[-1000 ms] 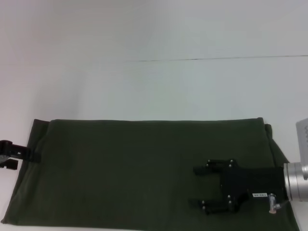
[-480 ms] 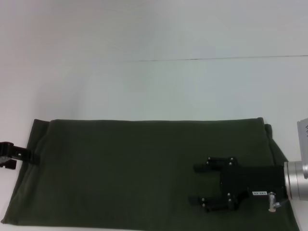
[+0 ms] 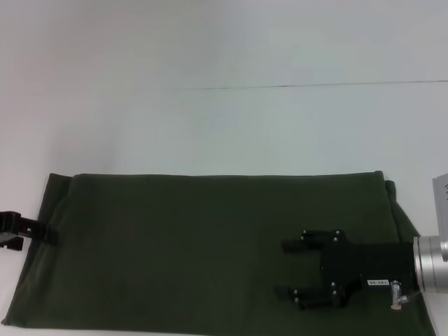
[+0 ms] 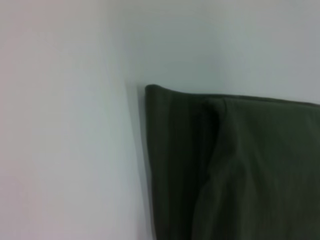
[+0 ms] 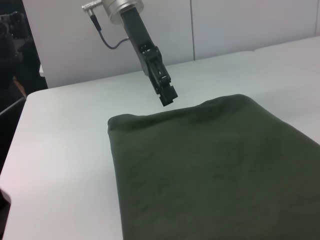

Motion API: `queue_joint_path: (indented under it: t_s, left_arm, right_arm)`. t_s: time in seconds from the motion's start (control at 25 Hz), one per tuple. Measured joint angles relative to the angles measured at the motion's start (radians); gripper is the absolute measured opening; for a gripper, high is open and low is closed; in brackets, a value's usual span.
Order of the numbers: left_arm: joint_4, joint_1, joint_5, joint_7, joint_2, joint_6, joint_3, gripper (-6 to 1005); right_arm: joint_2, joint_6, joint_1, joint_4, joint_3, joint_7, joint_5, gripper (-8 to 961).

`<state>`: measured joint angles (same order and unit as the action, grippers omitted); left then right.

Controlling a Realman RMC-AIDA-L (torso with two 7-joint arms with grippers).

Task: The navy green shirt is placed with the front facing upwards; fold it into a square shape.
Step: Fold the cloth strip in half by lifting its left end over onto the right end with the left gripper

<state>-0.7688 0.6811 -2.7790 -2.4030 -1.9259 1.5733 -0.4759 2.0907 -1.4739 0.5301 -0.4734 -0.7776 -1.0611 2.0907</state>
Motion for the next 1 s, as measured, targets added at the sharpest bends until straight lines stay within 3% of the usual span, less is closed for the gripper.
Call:
queue_joint_path:
  t_s: [1.0]
  left_arm:
    - [0.010,-0.002,-0.002,-0.002,-0.013,-0.022,-0.049,825]
  right_arm:
    - [0.000,0.003,-0.001,0.007,-0.008,-0.009,0.001,860]
